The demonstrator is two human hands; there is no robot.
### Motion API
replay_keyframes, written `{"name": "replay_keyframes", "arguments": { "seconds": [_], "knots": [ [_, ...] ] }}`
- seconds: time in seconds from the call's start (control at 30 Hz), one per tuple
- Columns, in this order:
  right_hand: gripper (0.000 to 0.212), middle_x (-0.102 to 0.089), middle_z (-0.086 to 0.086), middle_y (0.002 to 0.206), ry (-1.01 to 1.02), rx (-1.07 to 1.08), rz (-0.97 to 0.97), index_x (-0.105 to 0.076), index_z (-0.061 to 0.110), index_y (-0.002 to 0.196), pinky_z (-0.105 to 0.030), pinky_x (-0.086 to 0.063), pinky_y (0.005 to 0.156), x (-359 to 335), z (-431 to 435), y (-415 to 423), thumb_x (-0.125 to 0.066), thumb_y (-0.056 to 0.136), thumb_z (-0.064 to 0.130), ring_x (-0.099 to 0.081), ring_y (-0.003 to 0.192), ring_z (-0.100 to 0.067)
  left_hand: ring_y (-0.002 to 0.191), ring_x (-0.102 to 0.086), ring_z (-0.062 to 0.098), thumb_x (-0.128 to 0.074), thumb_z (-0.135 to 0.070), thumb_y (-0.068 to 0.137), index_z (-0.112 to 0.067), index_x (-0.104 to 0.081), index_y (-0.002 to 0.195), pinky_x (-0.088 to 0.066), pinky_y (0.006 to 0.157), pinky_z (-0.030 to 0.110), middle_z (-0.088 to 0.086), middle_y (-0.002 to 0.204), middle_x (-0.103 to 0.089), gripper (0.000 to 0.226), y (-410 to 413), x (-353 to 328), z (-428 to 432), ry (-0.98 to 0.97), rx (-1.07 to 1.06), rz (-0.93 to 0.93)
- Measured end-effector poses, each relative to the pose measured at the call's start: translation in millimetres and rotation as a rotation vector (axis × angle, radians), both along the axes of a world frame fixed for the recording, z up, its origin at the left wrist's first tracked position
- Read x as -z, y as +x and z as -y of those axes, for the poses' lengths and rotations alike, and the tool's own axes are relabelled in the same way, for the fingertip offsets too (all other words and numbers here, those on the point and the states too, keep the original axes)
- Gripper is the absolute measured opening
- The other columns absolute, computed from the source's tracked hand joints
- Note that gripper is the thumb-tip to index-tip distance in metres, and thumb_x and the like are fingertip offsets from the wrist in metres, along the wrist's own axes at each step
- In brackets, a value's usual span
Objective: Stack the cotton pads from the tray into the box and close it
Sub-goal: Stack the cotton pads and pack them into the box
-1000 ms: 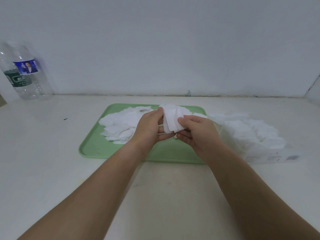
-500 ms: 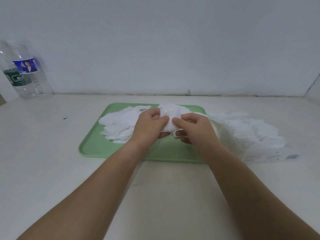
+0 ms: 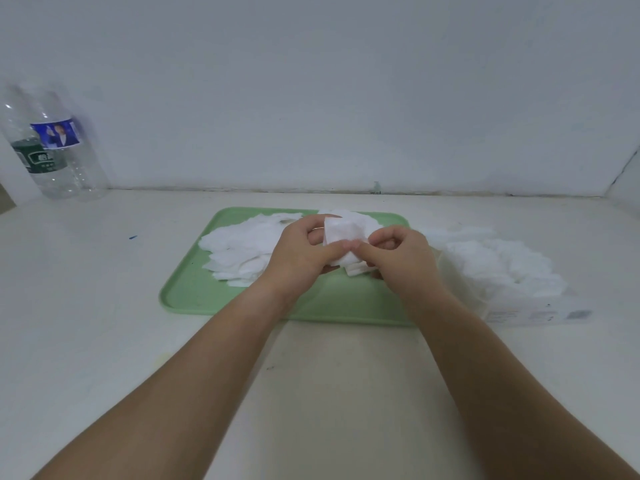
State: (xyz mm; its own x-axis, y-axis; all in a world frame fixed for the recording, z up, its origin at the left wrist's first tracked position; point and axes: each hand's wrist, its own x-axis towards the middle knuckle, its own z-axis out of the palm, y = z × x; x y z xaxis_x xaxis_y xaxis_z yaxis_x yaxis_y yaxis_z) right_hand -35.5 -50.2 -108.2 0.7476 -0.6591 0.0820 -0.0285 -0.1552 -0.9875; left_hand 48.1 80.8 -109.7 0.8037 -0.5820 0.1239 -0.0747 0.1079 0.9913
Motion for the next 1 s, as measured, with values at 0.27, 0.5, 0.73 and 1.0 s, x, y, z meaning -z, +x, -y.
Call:
{"name": "replay_keyframes", "arguments": {
  "seconds": [0.27, 0.5, 0.73, 1.0],
  "knots": [
    [0.066, -0.051, 0.006, 0.122, -0.362, -0.014, 0.068, -0.042, 0.028, 0.144, -0.028, -0.048, 0.088, -18, -19, -8, -0.063, 0.081, 0.017, -0.056, 0.108, -0.015, 0.088, -0.069, 0.013, -0.073, -0.019, 0.089, -0.031, -0.044, 0.142, -0.049, 0.078, 0.025, -0.006, 0.122, -0.065, 0.060, -9, -12, 0, 0.226, -0.049, 0.431],
    [0.041, -0.065, 0.004, 0.113, -0.257, -0.036, -0.048, -0.064, 0.020, 0.121, -0.023, -0.051, 0.085, -43, -2, -27, -0.068, 0.080, 0.016, -0.065, 0.103, -0.011, 0.082, -0.056, 0.001, -0.069, -0.018, 0.093, -0.027, -0.019, 0.160, -0.041, 0.083, 0.021, -0.010, 0.130, -0.056, 0.084, -34, -38, 2, 0.339, 0.028, 0.634],
    [0.030, -0.077, -0.006, 0.101, -0.205, -0.422, -0.126, -0.070, 0.012, 0.114, -0.035, -0.057, 0.091, -74, 40, -86, -0.076, 0.084, 0.011, -0.074, 0.096, -0.019, 0.075, -0.060, 0.004, -0.071, -0.015, 0.090, -0.033, -0.030, 0.154, -0.051, 0.080, 0.023, -0.024, 0.118, -0.055, 0.079, -72, -49, 11, 0.267, 0.051, 0.673],
    [0.011, -0.074, -0.007, 0.098, -0.171, -0.047, 0.090, -0.070, 0.010, 0.102, -0.036, -0.060, 0.083, -89, 128, -151, -0.069, 0.091, 0.007, -0.072, 0.089, -0.018, 0.061, -0.071, 0.014, -0.067, -0.015, 0.091, -0.026, -0.059, 0.117, -0.047, 0.061, 0.027, -0.011, 0.103, -0.065, 0.029, -120, -73, 66, 0.145, -0.043, 0.568]
  ]
}}
